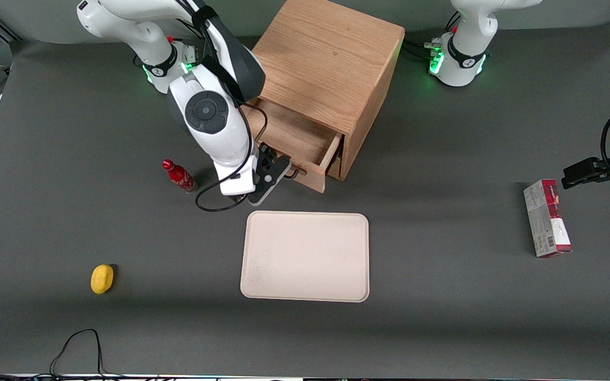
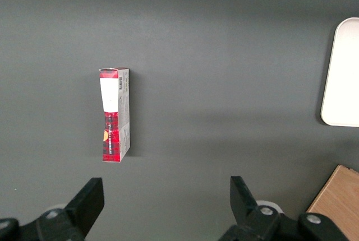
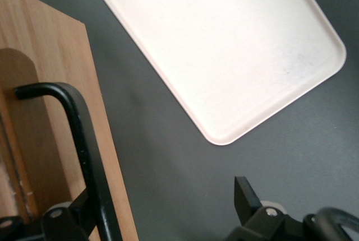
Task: Open upper drawer
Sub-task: 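Pull the handle outward with the right gripper, sliding the drawer open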
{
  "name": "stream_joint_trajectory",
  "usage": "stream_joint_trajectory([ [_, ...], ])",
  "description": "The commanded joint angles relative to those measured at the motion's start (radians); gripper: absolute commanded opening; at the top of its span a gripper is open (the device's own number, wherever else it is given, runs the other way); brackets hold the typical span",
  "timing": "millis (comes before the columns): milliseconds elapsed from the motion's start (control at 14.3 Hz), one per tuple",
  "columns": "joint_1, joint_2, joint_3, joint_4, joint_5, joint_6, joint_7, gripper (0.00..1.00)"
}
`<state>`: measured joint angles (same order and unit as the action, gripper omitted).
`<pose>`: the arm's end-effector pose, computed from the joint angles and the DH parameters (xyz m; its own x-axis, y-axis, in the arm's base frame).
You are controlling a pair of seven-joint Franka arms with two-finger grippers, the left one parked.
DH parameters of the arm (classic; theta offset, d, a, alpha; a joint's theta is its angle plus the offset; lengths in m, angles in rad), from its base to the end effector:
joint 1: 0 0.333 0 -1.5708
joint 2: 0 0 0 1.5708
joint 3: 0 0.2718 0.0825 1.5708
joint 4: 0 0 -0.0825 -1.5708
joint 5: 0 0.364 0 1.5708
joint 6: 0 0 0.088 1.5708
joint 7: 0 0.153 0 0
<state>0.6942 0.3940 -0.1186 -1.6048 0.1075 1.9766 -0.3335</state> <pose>0.5200 0.3572 0.3230 0.6415 0.7671 -0.0016 0.7658 -0.6406 -0.0561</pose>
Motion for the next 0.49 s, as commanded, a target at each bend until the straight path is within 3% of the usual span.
stream_joint_trajectory([
  [0,-0.034,0.069,0.0,0.123,-0.009,-0.067,-0.08,1.0],
  [420,-0.111,0.121,0.002,0.196,-0.005,-0.101,-0.159,1.0],
])
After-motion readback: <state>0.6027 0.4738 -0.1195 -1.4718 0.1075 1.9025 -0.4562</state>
